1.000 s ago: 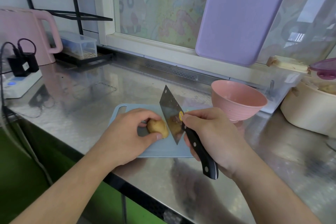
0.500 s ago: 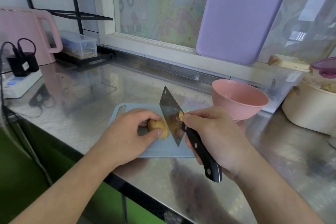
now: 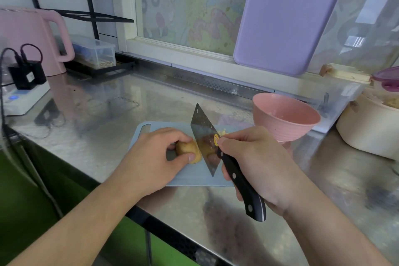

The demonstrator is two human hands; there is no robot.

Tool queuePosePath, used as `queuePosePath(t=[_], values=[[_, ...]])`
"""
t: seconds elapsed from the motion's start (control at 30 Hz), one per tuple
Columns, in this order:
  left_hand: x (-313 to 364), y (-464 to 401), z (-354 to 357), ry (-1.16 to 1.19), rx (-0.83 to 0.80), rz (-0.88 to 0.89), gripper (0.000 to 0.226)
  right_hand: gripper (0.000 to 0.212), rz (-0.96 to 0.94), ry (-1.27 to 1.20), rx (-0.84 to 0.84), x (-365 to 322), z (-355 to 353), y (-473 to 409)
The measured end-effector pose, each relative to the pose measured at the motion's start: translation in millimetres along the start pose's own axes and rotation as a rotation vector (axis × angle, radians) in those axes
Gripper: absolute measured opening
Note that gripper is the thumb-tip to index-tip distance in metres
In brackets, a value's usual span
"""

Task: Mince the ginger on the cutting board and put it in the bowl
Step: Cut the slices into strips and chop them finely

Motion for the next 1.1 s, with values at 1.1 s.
queuePosePath(t=[1.1], values=[[6,2,-2,-0.006,-0.025,-0.004,0.023,0.047,0.114,-0.245,-0.194,21,28,-27]])
Point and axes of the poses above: each hand's wrist, its own y-axis away from the middle knuckle, its own z-axis out of the palm, x = y × z, the point moved 3 cm from there along -y, towards the middle knuckle, and after that the axes turned 7 degrees about y, right-handed, at the moved point
